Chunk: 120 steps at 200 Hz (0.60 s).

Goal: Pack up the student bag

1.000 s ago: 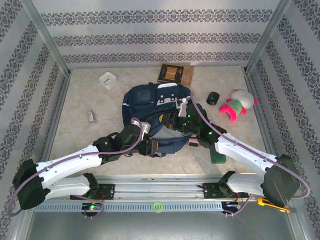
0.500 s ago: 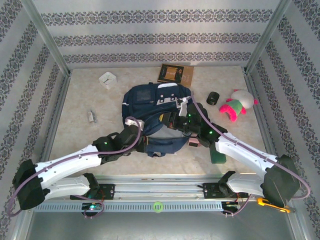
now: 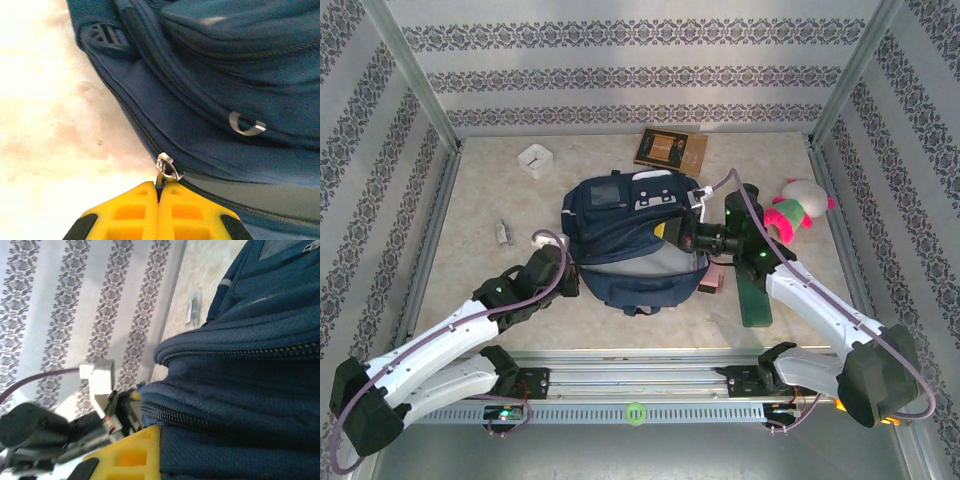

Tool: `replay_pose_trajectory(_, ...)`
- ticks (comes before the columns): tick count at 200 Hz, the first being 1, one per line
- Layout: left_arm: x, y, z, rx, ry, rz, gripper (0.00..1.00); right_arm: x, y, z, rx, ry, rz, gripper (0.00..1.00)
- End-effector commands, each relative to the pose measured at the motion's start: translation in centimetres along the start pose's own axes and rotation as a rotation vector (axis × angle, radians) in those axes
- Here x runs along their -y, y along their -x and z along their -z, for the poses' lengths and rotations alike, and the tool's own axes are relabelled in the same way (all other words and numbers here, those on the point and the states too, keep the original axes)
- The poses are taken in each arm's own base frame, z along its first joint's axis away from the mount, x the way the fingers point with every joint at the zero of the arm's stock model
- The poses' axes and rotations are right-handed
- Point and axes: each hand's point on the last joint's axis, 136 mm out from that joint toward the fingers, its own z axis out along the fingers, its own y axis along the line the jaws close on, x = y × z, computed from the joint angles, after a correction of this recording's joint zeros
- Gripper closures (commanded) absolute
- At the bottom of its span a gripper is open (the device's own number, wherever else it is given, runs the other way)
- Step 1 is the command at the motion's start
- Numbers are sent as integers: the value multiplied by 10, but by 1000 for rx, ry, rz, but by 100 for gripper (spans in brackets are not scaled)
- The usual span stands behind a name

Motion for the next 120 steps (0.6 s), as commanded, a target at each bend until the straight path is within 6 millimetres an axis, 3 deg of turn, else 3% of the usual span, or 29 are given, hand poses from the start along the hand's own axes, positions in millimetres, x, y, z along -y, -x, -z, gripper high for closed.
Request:
replay_pose_trajectory(1, -26, 10, -8, 32, 85, -45, 100, -53, -4, 22, -86, 183, 82, 100)
replay_pose_trajectory(49, -45, 38, -33, 100, 96, -12, 100, -64, -8, 39, -181, 261, 65, 100)
replay_pose_trajectory(93, -59, 45, -65, 81, 116, 2, 100, -80, -13, 50, -253, 323, 88, 100)
replay_pose_trajectory(120, -64, 52, -73, 90, 127, 10, 98, -77, -8, 51, -231, 310, 82, 100)
